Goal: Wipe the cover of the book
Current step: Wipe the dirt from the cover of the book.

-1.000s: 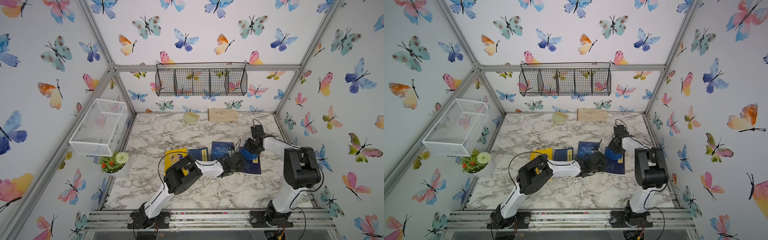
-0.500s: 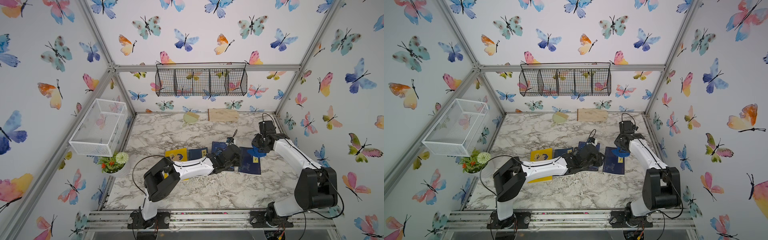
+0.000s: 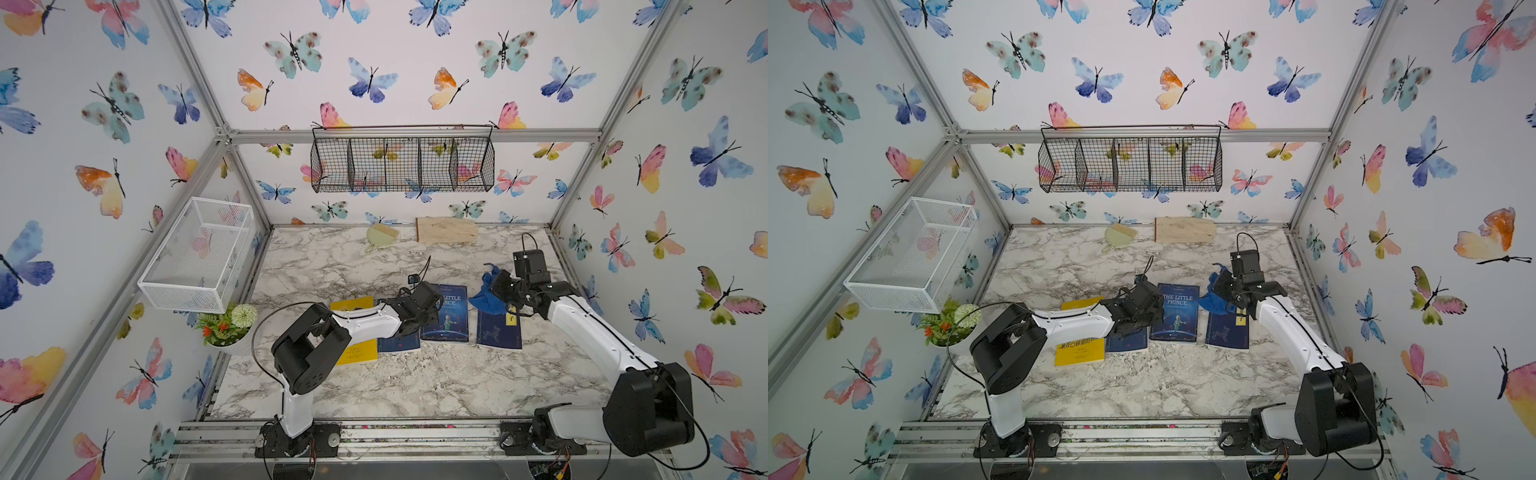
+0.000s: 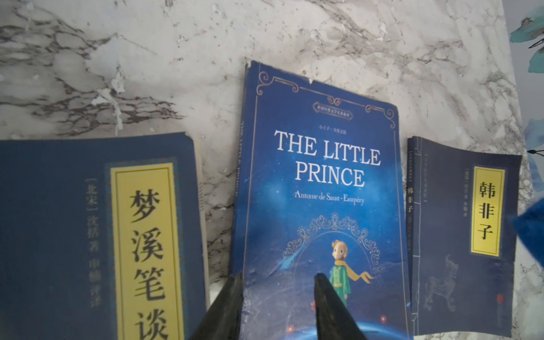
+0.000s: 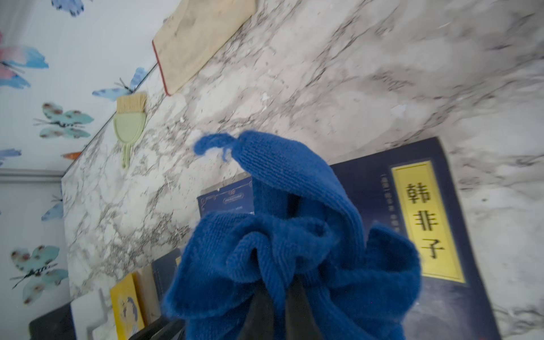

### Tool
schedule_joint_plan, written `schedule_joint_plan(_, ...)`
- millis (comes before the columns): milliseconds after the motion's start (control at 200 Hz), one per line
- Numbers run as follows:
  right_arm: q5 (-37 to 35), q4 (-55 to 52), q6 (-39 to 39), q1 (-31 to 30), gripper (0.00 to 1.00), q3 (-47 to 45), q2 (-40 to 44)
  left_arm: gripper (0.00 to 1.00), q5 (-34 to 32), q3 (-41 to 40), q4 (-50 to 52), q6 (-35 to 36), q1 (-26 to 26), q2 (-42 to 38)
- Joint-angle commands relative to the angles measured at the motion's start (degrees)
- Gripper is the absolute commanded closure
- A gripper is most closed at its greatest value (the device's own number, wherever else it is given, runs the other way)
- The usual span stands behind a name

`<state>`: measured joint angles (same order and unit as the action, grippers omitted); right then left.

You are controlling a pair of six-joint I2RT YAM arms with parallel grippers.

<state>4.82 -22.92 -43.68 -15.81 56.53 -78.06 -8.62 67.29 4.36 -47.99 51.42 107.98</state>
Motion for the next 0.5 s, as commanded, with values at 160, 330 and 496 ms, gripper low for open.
schedule_joint_plan(160,11.4,6.9,0.7,-2.5,0.98,-3.0,-4.8,0.60,-0.7,0.5,2.8,-0.4,-0.7,3.9)
schedule_joint_plan(330,11.9,7.3,1.8,-2.6,0.98,-4.2,-5.0,0.60,-1.7,0.0,3.7,-1.0,-1.1,4.6)
schedule_joint_plan(496,13.5,9.0,2.2,-3.0,0.98,-5.5,-4.7,0.66,-0.5,-0.5,2.7,-1.7,-0.7,5.2)
